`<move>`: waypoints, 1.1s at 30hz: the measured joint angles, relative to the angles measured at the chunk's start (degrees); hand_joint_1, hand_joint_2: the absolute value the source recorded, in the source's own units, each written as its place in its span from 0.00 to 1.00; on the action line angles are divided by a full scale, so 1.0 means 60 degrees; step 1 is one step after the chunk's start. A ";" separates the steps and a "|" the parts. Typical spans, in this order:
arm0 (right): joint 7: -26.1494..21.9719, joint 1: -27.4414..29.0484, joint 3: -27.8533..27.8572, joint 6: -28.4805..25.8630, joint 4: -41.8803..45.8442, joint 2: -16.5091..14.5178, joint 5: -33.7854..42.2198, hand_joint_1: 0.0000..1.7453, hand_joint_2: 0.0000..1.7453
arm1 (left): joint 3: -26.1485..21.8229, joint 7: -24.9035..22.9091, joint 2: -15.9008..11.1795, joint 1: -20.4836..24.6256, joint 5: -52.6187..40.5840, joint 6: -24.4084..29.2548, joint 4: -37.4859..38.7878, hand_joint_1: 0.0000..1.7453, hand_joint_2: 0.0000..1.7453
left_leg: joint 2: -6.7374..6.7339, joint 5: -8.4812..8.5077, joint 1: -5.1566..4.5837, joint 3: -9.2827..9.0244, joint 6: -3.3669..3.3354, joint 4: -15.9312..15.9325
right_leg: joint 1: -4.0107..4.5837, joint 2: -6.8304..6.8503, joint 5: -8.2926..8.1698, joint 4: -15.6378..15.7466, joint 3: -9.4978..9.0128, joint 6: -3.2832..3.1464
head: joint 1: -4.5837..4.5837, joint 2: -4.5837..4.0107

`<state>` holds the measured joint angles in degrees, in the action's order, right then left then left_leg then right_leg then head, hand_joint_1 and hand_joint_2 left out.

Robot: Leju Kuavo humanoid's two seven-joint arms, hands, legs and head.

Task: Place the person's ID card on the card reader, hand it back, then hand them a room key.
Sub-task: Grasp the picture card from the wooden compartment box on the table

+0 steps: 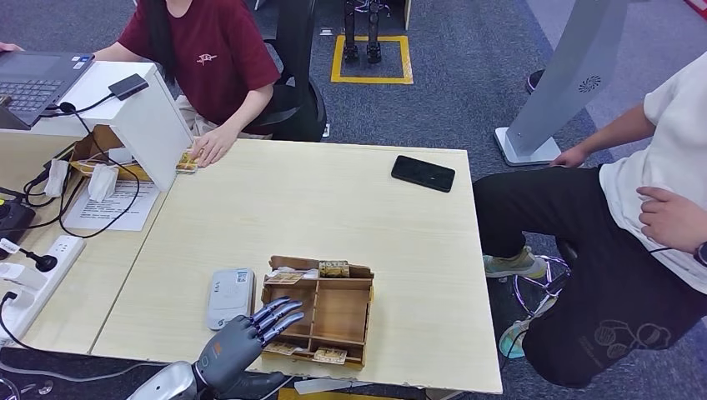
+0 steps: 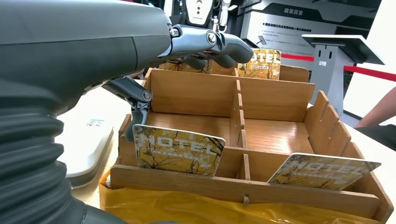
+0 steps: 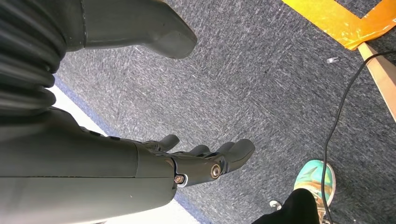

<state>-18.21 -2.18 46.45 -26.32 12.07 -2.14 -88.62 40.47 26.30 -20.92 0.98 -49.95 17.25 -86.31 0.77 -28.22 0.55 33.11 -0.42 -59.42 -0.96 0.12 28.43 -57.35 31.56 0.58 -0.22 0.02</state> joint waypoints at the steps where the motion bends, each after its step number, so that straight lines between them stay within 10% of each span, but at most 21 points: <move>1: 0.0000 0.0000 0.0000 -0.0001 0.0000 -0.0001 -0.0001 0.00 1.00 | -0.0001 -0.0033 0.0002 -0.0003 -0.0065 0.0051 0.0000 0.00 1.00 | 0.0000 0.0000 0.0000 0.0000 0.0000 0.0000 | 0.0000 0.0000 0.0000 0.0000 0.0000 0.0000 | 0.0000 0.0000; 33: -0.0035 0.0002 0.0029 -0.0030 0.0000 -0.0004 -0.0002 0.00 1.00 | -0.0003 -0.0341 0.0077 -0.0011 -0.0430 0.0381 0.0071 0.00 1.00 | 0.0000 0.0000 0.0000 -0.0001 0.0000 0.0000 | 0.0000 0.0000 0.0000 0.0000 0.0000 0.0000 | 0.0000 -0.0004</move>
<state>-18.41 -2.17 46.62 -26.50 12.06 -2.16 -88.63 40.46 24.26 -20.46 0.91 -52.53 19.53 -85.89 0.77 -28.22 0.55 33.10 -0.42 -59.42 -0.96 0.12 28.43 -57.35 31.56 0.58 -0.22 0.00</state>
